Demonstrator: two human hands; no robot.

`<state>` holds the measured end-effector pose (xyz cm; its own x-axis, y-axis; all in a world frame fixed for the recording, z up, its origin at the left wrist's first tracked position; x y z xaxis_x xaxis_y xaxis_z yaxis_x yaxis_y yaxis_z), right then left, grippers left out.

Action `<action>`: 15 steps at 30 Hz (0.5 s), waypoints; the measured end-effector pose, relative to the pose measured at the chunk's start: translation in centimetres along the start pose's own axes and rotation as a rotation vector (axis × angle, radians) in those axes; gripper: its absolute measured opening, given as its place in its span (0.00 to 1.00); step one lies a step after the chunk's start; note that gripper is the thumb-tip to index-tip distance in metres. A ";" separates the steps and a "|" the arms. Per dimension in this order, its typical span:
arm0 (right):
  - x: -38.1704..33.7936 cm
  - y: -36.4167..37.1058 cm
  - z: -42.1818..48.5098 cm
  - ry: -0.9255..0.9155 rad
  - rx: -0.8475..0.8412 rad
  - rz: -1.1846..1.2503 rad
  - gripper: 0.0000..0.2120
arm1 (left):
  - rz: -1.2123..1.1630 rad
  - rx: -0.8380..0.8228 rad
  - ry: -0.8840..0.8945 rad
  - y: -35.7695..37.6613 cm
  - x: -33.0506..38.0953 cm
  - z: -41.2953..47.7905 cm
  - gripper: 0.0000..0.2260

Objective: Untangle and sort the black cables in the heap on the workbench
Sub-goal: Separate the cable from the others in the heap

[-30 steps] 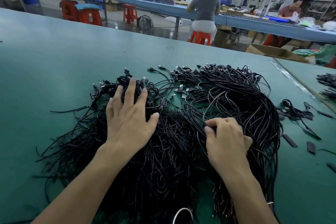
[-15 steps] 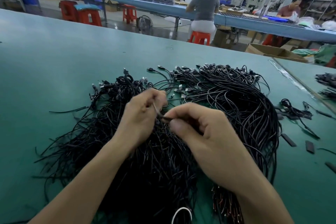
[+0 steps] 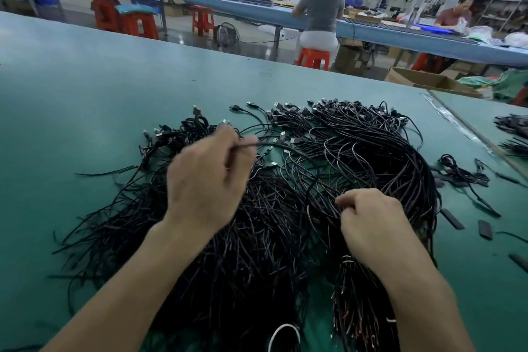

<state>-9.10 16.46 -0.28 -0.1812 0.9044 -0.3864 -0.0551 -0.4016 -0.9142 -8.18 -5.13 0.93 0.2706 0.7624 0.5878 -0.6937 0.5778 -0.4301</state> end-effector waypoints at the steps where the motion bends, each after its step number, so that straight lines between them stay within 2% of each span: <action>1: -0.3 -0.2 -0.1 -0.023 0.013 0.051 0.19 | 0.108 -0.127 0.058 0.9 0.1 -0.5 0.15; 3: -1.3 -0.9 -0.3 -0.096 0.111 0.146 0.23 | 0.289 -0.353 0.087 2.3 -0.5 -1.5 0.18; 5: -2.8 -1.5 -0.6 -0.243 0.174 0.235 0.25 | 0.431 -0.503 0.068 3.2 -1.1 -2.2 0.21; 7: -4.6 -1.6 -1.0 -0.401 0.184 0.271 0.24 | 0.484 -0.564 0.089 3.7 -0.8 -2.4 0.22; 9: -5.7 -1.5 -1.5 -0.510 0.262 0.246 0.18 | 0.498 -0.599 0.109 3.8 -0.2 -2.4 0.24; 12: -6.6 -1.9 -2.1 -0.605 0.408 0.201 0.11 | 0.556 -0.655 0.094 3.4 0.1 -2.3 0.27; 15: -7.6 -1.8 -2.4 -0.661 0.415 0.176 0.10 | 0.569 -0.698 0.078 3.1 0.7 -2.2 0.26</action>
<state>-5.25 10.69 3.96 -0.7582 0.6025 -0.2493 -0.3091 -0.6687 -0.6762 -8.68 -2.10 -1.52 0.0725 0.9899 0.1216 -0.1810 0.1329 -0.9745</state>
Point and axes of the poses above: each hand's wrist, its own z-axis towards the middle knuckle, its own y-axis out of the palm, x = y × z, the point moved 4 cm from there along z, towards the middle knuckle, and after that the axes turned 12 degrees about -y, right-handed, at the moved point
